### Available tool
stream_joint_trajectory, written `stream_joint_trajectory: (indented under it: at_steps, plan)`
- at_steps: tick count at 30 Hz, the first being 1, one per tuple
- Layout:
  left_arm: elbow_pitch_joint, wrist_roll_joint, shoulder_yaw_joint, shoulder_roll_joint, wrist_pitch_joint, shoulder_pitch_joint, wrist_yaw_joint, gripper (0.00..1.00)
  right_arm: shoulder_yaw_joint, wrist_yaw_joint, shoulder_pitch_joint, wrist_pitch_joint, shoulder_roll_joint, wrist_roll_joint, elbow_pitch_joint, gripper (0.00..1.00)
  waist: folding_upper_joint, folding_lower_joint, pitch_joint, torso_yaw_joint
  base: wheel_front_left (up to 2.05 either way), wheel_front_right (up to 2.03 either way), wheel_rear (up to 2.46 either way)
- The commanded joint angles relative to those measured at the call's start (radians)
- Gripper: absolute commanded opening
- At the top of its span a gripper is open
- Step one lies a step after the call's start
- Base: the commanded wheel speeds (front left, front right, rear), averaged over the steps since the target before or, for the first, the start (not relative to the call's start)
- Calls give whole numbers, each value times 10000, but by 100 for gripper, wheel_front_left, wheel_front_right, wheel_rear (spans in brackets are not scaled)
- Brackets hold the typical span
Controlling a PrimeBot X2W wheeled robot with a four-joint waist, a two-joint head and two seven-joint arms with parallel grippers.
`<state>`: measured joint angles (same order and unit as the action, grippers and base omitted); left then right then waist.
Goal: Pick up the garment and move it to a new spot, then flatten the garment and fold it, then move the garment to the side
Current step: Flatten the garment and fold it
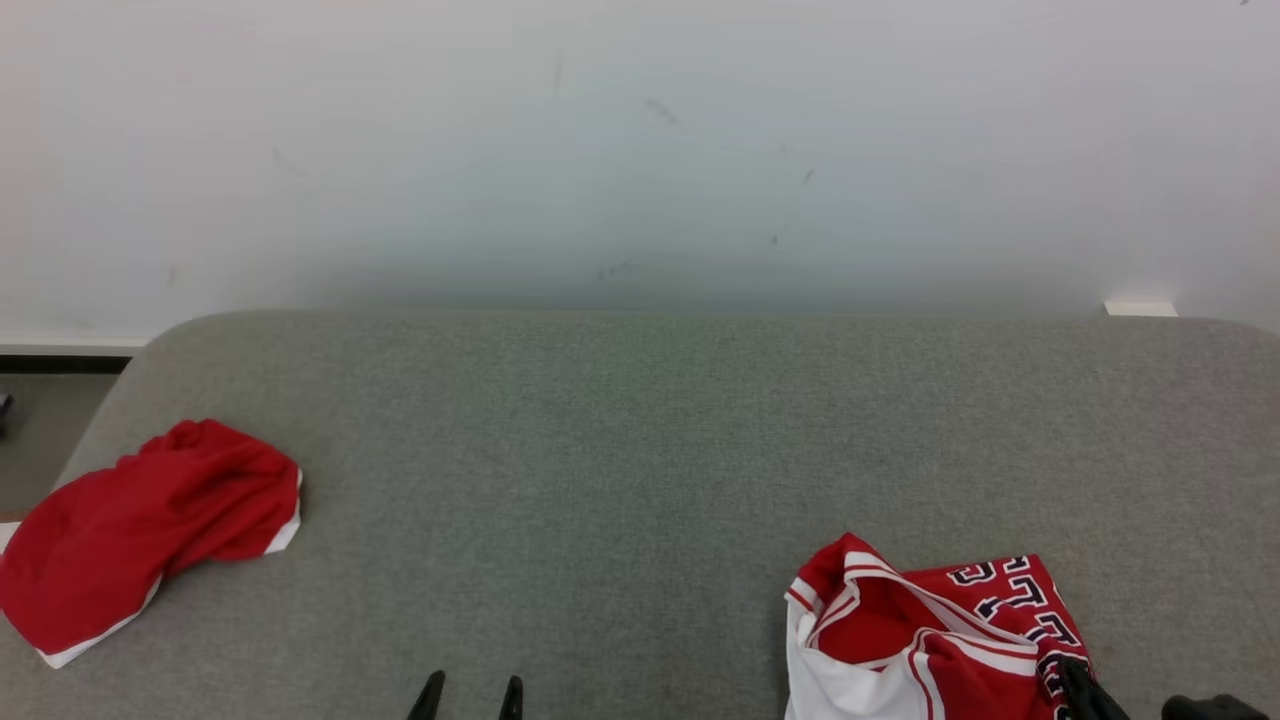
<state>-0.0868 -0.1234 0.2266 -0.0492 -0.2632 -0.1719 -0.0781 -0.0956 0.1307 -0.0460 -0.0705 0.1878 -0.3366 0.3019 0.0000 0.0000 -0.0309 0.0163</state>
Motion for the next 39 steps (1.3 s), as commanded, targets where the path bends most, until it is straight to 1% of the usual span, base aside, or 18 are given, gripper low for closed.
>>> stream_joint_trajectory:
  at_steps: [1, 6, 9, 14, 20, 23, 27, 30, 32, 35, 39]
  plan:
    - [-10, 125, -31, -29, -19, 40, 32, 100, -82, -1, 216, -13, -16, 87, 221, 0, 0, 0, 28, 53, 0, 0, 0]
    - [-75, 159, -41, -29, -19, 71, 61, 100, -550, -1, 692, 122, -103, 239, 1238, 0, 0, 0, 69, 216, 0, 0, 0]
    - [-88, 167, -32, -29, -19, 123, 65, 100, -1050, -1, 916, 155, -221, 295, 1555, 0, 0, 0, 70, 337, 0, 0, 0]
    - [-88, 149, -43, -29, -17, 154, 47, 100, -2083, -1, 1015, 144, -368, -28, 1543, 0, 0, 0, 36, 549, 0, 0, 0]
    - [-135, 113, -71, -29, -19, 79, 48, 100, -3521, -1, 1159, 609, -396, -398, 1578, 0, 0, 0, -29, 707, 0, 0, 0]
    - [-150, 82, -44, -29, -19, 95, 50, 100, -4012, -1, 1371, 637, -453, -370, 1738, 0, 0, 0, -68, 767, 0, 0, 0]
    - [-149, 54, -15, -29, -19, 160, 55, 100, -4275, -1, 1567, 589, -612, -465, 1921, 0, 0, 0, -99, 810, 0, 0, 0]
    - [-153, 41, -18, -29, -19, 156, 42, 100, -4542, -1, 1733, 755, -739, -414, 2211, 0, 0, 0, -132, 816, 0, 0, 0]
    - [-166, 30, -25, -29, -17, 127, 43, 100, -4749, -1, 1869, 643, -835, -424, 2274, 0, 0, 0, -166, 811, 0, 0, 0]
    - [-176, 22, -82, -29, -17, 81, 37, 100, -4901, -1, 1943, 389, -929, -733, 2077, 0, 0, 0, -241, 766, 0, 0, 0]
    - [-149, 59, -212, -29, -19, 105, 38, 100, -4592, -1, 1924, 38, -685, -917, 1505, 0, 0, 0, -311, 630, 0, 0, 0]
